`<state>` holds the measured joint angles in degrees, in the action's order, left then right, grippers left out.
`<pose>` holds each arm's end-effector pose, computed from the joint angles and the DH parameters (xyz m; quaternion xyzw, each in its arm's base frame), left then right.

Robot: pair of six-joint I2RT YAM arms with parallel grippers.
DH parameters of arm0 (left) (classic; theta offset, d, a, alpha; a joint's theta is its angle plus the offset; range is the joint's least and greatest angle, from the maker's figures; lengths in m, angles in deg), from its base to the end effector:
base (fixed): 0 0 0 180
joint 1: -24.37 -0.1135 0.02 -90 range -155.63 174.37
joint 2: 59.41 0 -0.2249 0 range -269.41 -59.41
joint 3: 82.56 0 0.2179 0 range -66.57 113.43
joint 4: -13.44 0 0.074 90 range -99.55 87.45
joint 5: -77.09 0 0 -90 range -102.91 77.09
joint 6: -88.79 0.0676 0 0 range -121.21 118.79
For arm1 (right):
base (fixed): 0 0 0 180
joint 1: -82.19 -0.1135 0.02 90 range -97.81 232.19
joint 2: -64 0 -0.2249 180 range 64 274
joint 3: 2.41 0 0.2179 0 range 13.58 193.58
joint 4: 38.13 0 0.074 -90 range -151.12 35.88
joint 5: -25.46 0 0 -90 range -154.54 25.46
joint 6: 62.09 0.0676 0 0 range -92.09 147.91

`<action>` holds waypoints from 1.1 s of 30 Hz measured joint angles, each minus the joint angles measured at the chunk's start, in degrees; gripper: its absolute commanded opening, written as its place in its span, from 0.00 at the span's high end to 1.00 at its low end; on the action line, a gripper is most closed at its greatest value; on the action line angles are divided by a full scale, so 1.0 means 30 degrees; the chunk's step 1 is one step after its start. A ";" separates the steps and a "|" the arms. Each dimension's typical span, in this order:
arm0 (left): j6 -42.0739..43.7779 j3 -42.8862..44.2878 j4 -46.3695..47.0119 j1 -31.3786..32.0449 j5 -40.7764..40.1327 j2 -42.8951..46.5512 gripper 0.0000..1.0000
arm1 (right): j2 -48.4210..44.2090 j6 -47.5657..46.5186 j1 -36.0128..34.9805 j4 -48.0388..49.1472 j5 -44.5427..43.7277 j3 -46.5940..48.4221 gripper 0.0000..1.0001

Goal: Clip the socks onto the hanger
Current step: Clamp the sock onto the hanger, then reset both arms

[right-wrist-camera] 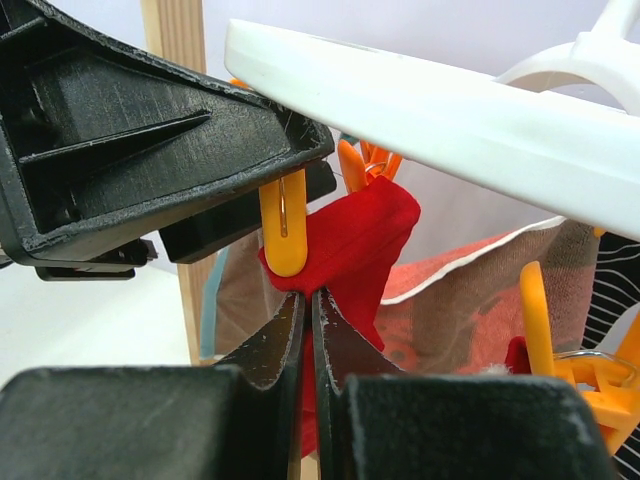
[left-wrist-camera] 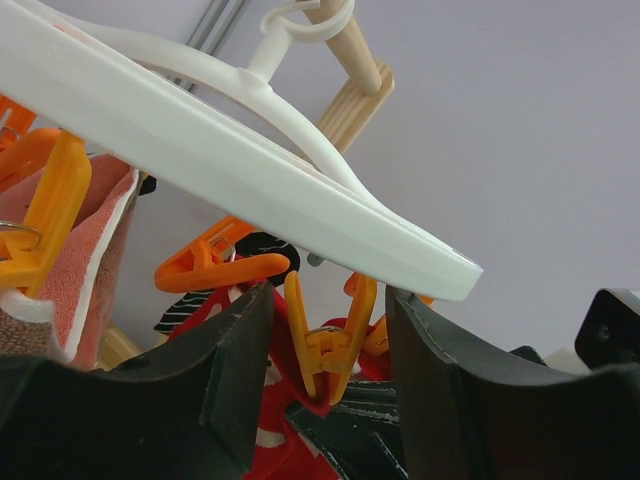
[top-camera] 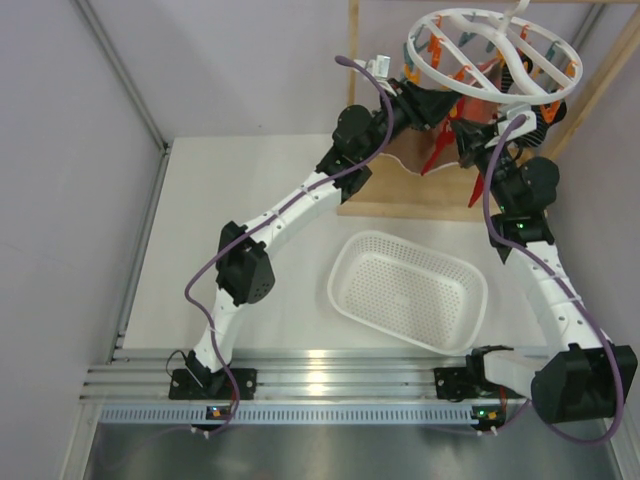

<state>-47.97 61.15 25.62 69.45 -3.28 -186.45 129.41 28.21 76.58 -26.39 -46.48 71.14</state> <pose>0.3362 -0.3531 0.4234 0.0648 0.5079 -0.6460 0.5662 0.2688 0.0475 0.3959 -0.1546 0.5608 0.1317 0.8027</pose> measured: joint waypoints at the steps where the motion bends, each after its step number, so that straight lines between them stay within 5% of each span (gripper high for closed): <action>1: 0.0007 0.0000 0.0000 0.0015 -0.0036 0.0000 0.43 | 0.0000 0.0022 0.0000 0.0022 0.0000 0.0000 1.00; 5: 0.0080 0.0000 -0.0029 0.0029 -0.0102 0.0000 0.33 | 0.0000 0.0138 -0.0007 0.0051 0.0007 0.0000 1.00; 9: 0.0197 0.0000 -0.0131 0.0029 -0.0102 0.0000 0.02 | 0.0022 0.0153 -0.0015 0.0051 0.0007 0.0131 1.00; 17: 0.0576 -0.0933 -0.0780 -0.0117 -0.0386 0.0670 0.02 | 0.0080 0.0138 -0.0029 0.0015 -0.0146 0.0372 1.00; 33: 0.0670 -0.8561 -0.1610 -0.1260 0.1362 0.6302 0.02 | 0.0240 -0.0095 -0.0080 -0.0852 -0.0313 0.0743 0.98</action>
<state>-45.96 35.46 20.79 65.67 0.81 -167.55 130.13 27.92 76.34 -28.95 -47.42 73.37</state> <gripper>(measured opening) 0.983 0.010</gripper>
